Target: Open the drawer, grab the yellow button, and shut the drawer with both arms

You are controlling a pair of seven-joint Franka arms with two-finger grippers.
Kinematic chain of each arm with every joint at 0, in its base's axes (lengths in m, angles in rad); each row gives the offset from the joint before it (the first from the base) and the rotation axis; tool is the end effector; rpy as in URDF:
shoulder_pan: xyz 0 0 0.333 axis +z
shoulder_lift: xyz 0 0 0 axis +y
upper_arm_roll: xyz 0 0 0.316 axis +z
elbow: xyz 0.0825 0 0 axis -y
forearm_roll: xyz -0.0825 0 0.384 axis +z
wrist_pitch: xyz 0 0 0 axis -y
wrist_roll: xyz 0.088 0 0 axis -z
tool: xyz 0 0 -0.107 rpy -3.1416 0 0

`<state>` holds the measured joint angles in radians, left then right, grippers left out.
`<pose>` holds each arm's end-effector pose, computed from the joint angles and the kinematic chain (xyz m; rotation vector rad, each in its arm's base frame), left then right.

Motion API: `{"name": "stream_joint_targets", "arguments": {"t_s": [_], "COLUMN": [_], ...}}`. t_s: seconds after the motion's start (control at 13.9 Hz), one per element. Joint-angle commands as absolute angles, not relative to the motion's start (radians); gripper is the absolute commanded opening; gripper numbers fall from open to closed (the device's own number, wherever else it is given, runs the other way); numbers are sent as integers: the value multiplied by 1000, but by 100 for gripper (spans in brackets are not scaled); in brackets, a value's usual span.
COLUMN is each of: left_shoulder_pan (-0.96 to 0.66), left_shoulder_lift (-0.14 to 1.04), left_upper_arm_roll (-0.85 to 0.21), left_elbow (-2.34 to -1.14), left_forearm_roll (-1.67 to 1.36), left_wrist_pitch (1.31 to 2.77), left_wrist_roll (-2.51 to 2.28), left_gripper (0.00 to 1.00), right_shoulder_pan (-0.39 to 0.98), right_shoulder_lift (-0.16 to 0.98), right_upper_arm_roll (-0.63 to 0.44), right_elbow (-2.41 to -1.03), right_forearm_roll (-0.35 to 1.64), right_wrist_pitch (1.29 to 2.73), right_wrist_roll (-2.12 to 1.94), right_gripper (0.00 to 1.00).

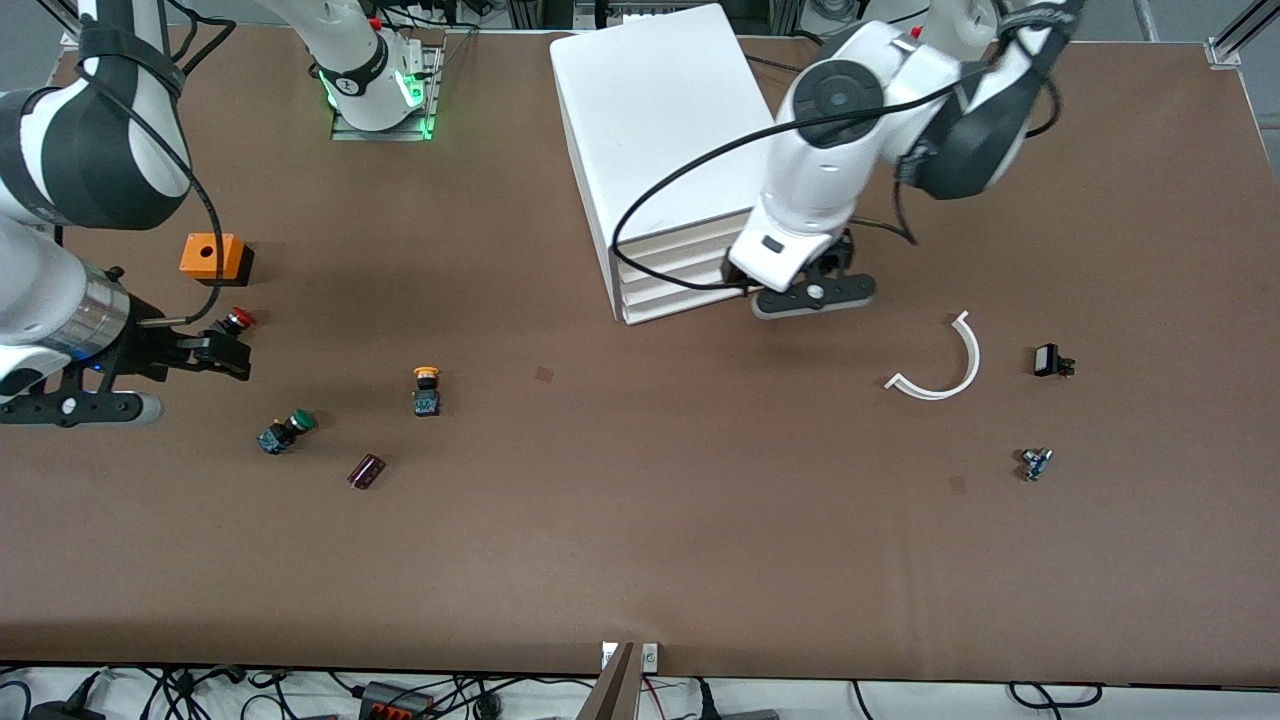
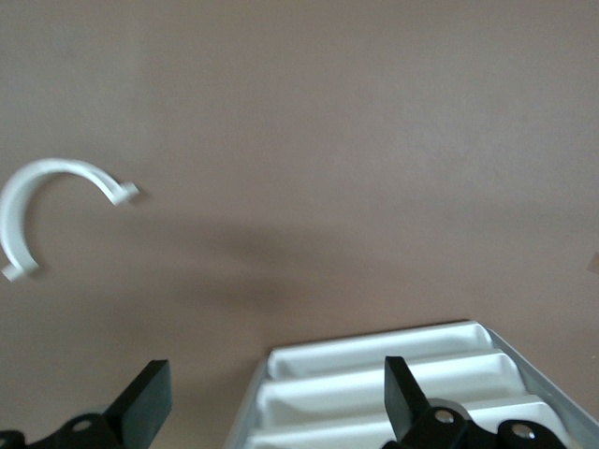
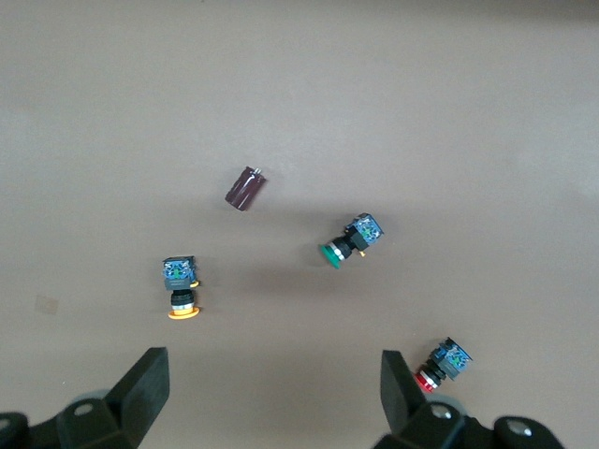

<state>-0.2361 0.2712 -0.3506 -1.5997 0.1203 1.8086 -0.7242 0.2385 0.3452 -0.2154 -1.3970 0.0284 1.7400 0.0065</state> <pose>0.5452 -0.3254 0.4774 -3.0898 -0.1797 0.0329 0.6625 0.0393 0.5153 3.0971 0.0378 0.0097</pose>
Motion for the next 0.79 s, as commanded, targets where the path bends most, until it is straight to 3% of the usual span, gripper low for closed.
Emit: {"name": "stream_joint_targets", "arguments": {"t_s": [0.0,0.22,0.43,0.72], "left_shoulder_pan": [-125,-19,53,-15], "left_shoulder_lift": [270,267,247,122], "left_upper_arm_roll": [-357,-361,-351,-103], "left_elbow": [-1546,-1461,-1419,-1501], "left_forearm_roll": [140,137,120,-7], "left_wrist_pitch": [1761,1633,1571,1565], "left_wrist_roll": [-510,-289,-116,98], "left_gripper": [100,100,100,100], "right_shoulder_pan": [230,204,123,-9], "right_shoulder_lift": [315,290,288,235], "right_upper_arm_roll": [-230,-235,-215,-73], "right_elbow": [-1401,-1399,-1303,-1301], "right_forearm_roll": [49,58,72,66], "right_wrist_pitch": [1726,1672,1588,1568], "right_wrist_roll": [5,5,6,15], "right_gripper": [100,100,100,100]}}
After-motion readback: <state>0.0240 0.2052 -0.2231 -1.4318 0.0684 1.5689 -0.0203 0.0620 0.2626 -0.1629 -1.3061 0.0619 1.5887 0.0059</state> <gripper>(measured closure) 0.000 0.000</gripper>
